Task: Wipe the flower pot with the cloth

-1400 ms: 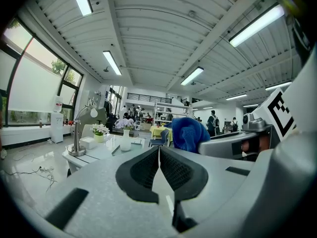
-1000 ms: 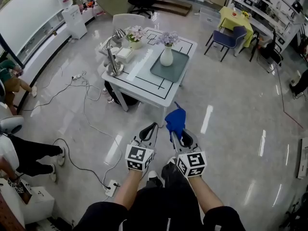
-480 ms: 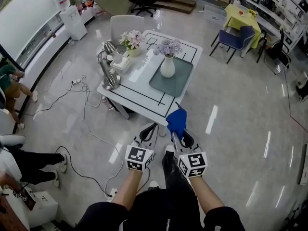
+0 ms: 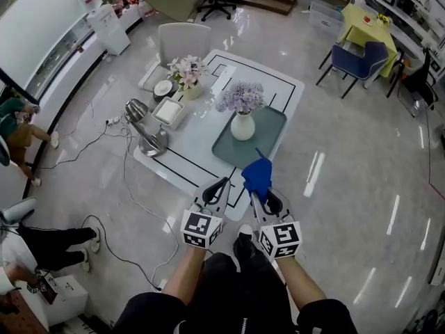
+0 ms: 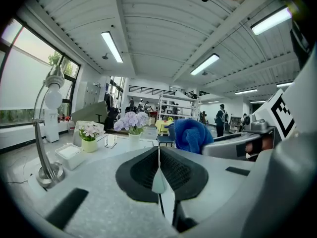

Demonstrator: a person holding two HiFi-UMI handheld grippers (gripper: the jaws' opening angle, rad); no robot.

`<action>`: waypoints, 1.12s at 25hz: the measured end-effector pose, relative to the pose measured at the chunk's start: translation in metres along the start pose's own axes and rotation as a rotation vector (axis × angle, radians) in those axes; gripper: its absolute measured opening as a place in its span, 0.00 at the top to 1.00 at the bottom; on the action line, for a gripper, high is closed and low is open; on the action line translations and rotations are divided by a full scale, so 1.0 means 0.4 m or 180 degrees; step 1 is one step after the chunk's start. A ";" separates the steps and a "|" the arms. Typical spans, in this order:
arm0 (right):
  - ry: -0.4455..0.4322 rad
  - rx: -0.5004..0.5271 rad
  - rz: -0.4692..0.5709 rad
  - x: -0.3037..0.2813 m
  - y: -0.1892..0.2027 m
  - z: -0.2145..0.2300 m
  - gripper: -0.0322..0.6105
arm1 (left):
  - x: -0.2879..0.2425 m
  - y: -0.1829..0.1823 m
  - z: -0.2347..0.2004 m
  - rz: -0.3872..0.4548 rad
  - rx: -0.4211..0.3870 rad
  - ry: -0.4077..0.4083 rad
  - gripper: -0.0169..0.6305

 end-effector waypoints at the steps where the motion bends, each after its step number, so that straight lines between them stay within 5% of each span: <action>1: -0.0004 -0.0016 -0.0026 -0.021 -0.002 0.017 0.80 | -0.022 -0.001 -0.013 -0.0014 -0.0004 -0.0010 0.95; 28: -0.0027 0.0060 -0.0269 -0.512 0.021 0.363 0.80 | -0.422 0.175 -0.207 -0.0113 0.0053 0.0251 0.95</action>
Point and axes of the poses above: the fingertips, and each gripper's own axes: x backward along the fingers, z to its right, y out of its underside, the point moved 3 cm from there along x, backward along the fingers, and after that the axes turned 9 degrees about -x, right-handed, at the moved point
